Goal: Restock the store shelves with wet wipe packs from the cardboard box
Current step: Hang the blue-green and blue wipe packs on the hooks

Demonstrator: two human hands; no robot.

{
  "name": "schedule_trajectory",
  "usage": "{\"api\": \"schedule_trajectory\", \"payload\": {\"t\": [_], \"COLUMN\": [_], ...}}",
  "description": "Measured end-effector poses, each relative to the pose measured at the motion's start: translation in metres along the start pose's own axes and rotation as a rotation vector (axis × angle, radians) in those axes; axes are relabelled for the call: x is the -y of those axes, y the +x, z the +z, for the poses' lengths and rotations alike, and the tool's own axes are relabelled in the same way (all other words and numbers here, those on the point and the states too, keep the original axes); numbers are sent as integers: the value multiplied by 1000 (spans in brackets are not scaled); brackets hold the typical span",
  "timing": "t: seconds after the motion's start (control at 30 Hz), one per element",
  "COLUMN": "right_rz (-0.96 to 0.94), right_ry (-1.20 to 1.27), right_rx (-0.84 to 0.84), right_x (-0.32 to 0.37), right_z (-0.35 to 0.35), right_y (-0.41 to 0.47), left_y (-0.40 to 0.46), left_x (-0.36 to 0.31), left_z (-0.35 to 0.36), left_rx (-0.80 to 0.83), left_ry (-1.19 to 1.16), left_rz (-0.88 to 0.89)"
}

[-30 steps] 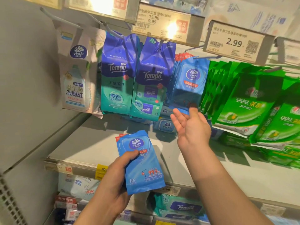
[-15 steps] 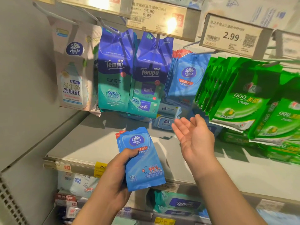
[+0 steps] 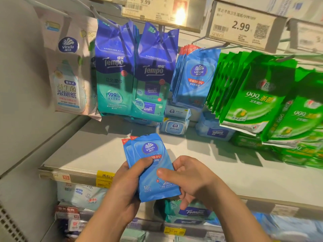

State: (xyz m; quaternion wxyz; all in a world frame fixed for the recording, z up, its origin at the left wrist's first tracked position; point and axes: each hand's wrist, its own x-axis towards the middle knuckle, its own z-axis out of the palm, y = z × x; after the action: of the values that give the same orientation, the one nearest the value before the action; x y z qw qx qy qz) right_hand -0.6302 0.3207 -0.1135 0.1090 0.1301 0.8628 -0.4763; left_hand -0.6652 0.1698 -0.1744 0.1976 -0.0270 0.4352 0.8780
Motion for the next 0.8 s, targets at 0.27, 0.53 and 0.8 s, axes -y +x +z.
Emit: {"api": "schedule_trajectory", "payload": {"t": [0.27, 0.53, 0.8], "right_rz": [-33, -76, -348], "right_ry": [147, 444, 604], "right_rx": [29, -102, -346], "right_x": [-16, -35, -45], "right_z": [2, 2, -3], "right_y": [1, 8, 0], "left_y": [1, 3, 7], "left_x": [3, 1, 1], "left_z": [-4, -8, -11], "left_rx": [-32, -65, -110], "left_ry": [-19, -37, -58], "left_rz": [43, 53, 26]}}
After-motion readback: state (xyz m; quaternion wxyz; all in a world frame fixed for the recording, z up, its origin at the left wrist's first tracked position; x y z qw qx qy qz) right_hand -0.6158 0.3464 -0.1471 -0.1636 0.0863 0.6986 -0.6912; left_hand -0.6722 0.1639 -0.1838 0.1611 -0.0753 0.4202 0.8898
